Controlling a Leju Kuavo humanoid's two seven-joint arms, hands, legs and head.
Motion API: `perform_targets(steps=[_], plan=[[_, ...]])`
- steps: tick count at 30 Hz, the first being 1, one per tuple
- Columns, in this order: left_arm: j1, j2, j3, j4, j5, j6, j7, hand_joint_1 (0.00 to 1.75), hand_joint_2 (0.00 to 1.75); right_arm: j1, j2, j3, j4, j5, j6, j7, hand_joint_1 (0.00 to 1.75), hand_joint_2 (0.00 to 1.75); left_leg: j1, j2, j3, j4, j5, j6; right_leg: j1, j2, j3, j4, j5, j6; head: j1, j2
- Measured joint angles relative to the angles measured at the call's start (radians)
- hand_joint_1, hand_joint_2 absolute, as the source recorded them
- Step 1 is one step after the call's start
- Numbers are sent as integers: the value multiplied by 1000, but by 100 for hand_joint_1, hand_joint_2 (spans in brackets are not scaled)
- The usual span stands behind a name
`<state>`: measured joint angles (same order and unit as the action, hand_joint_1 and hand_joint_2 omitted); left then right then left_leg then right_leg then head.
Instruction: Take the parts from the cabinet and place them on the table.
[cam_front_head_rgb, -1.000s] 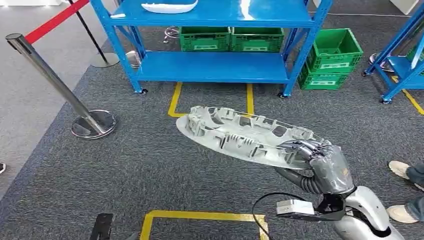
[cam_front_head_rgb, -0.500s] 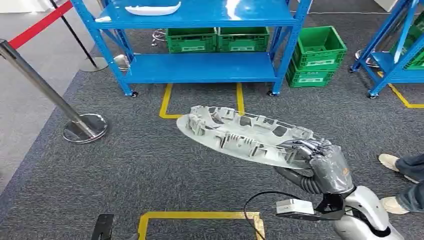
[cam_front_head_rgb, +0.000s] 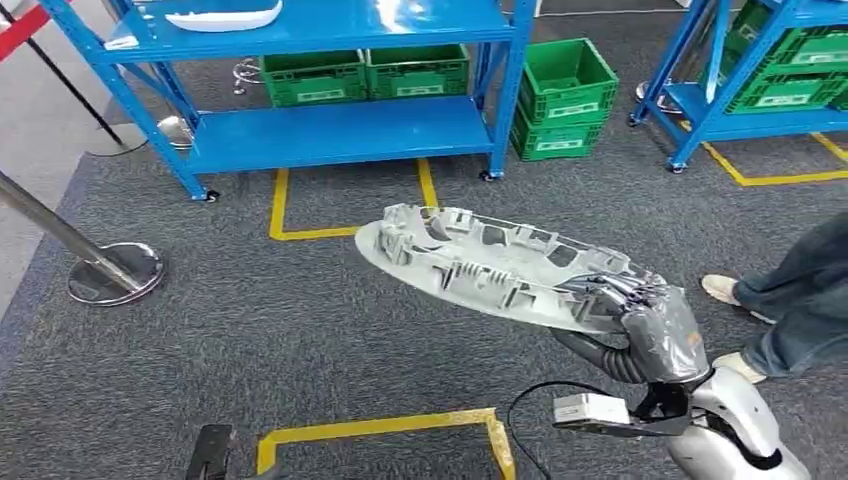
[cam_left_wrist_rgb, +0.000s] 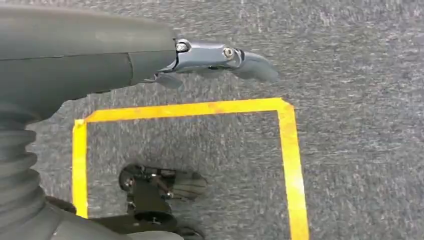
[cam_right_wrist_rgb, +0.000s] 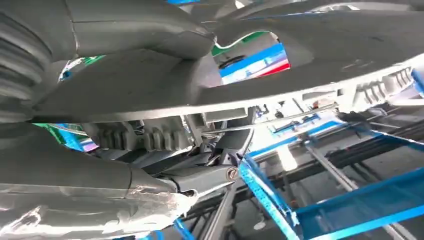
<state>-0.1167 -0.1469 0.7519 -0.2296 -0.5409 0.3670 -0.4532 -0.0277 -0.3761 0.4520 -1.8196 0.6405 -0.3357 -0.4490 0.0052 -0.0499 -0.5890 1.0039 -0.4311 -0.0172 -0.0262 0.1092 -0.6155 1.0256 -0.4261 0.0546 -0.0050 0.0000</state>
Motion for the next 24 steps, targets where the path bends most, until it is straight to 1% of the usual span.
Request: perform_targets(steps=[1, 4, 6, 7, 8, 9, 10, 11, 12, 13, 14, 15, 16, 19, 20, 21, 22, 23, 24], plan=[[0, 0, 0, 0, 2, 0, 0, 0, 175, 0, 0, 0, 0, 0, 0, 0, 175, 175, 3, 9, 2, -9, 6, 7, 2, 10, -1, -4, 4, 8, 1, 0], [0, 0, 0, 0, 2, 0, 0, 0, 175, 0, 0, 0, 0, 0, 0, 0, 175, 175, 3, 9, 2, -9, 6, 7, 2, 10, -1, -4, 4, 8, 1, 0], [0, -1, 0, 0, 2, 0, 0, 0, 175, 0, 0, 0, 0, 0, 0, 0, 175, 175, 5, 12, 3, -12, 8, 8, 3, 13, -3, -5, 4, 10, 1, 0], [-1, 0, 1, 0, 2, 0, 0, 0, 175, 1, 0, 0, 0, 0, 0, -1, 175, 175, 11, 22, 6, -20, 12, 12, 0, 7, -10, 0, -1, 10, 0, 0], [-3, 1, 1, 0, 2, 0, 0, 0, 175, 3, 0, 0, 0, 0, 0, -1, 175, 175, 8, 27, 7, -20, 13, 13, 4, -15, -13, 9, -8, 11, 1, 0], [-1, -2, 1, 0, 1, -1, -1, 0, 175, -3, 1, 0, 0, 0, -1, -2, 175, 175, 3, 56, 6, -23, 14, 21, 7, -100, -116, 241, -131, 22, 13, 0], [1, -1, 2, 0, 1, 0, -1, 0, 175, -3, 1, -2, 0, 0, -1, -2, 175, 175, 2, 72, 6, -23, 13, 22, 7, -102, -143, 307, -149, 25, 13, 0], [1, -1, 2, 0, 1, 0, -1, 0, 175, -2, 1, -2, 0, 1, -1, -2, 175, 175, 2, 82, 7, -22, 13, 22, 7, -103, -131, 290, -131, 26, 13, 0], [-1, -1, 2, 0, 1, 0, -1, 0, 175, -2, 1, -4, 0, 2, -2, -1, 175, 175, 2, 91, 7, -22, 13, 21, 7, -106, -95, 227, -94, 26, 13, 0], [-2, -2, 2, 0, -1, 1, -1, 0, 175, -2, 1, -6, 0, 3, -2, -2, 175, 175, 3, 99, 8, -20, 12, 20, 7, -115, -44, 135, -54, 24, 13, 0], [-3, -2, 2, 0, -2, 1, -1, 0, 175, -3, 1, -9, 0, 4, -2, -2, 175, 175, 3, 105, 9, -16, 10, 16, 7, -142, 12, 41, -19, 25, 13, 0], [-4, -1, 2, 0, -2, 1, -1, 0, 175, -5, 1, -11, 0, 4, -3, -2, 175, 175, -5, 109, 8, -12, 8, 9, 16, -182, 31, 0, -37, 21, 14, 0], [-4, 0, 1, 0, -2, 1, -1, 0, 175, -4, 1, -13, 0, 4, -3, -2, 175, 175, -9, 112, 6, -8, 7, 4, 12, -161, 35, -2, -26, 6, 10, 0], [-4, 1, 2, 0, -2, 2, -1, 0, 175, -3, 1, -17, 0, 5, -3, -2, 175, 175, -6, 136, 8, -12, 13, -9, 16, -134, 22, 3, -20, -12, 11, 0], [-5, 0, 2, 0, -2, 2, -1, 0, 175, -3, 1, -17, -1, 5, -3, -2, 175, 175, -4, 134, 5, -9, 4, -16, 10, -126, 23, -2, -14, -22, 10, 0], [-6, 0, 2, 0, -4, 2, -1, 0, 175, -4, 1, -17, -2, 6, -3, -2, 175, 175, -2, 98, -3, 20, -25, -21, 9, -118, 21, -2, -11, -27, 9, 0], [-6, 0, 2, 0, -5, 2, -1, 0, 175, -4, 1, -17, -2, 8, -3, -2, 175, 175, -2, 75, -30, 82, -67, -23, 8, -112, 18, -2, -9, -30, 9, 0], [-5, 0, 2, 0, -5, 2, 0, 0, 175, -3, 1, -18, -2, 10, -3, -1, 175, 175, -2, 64, -70, 173, -112, -25, 8, -102, 14, -2, -7, -33, 9, 0], [-3, 0, 2, 0, -7, 2, 0, 0, 175, -3, 1, -17, -2, 11, -3, 0, 175, 175, -2, 60, -111, 259, -148, -25, 9, -92, 9, -2, -5, -36, 10, 0]])
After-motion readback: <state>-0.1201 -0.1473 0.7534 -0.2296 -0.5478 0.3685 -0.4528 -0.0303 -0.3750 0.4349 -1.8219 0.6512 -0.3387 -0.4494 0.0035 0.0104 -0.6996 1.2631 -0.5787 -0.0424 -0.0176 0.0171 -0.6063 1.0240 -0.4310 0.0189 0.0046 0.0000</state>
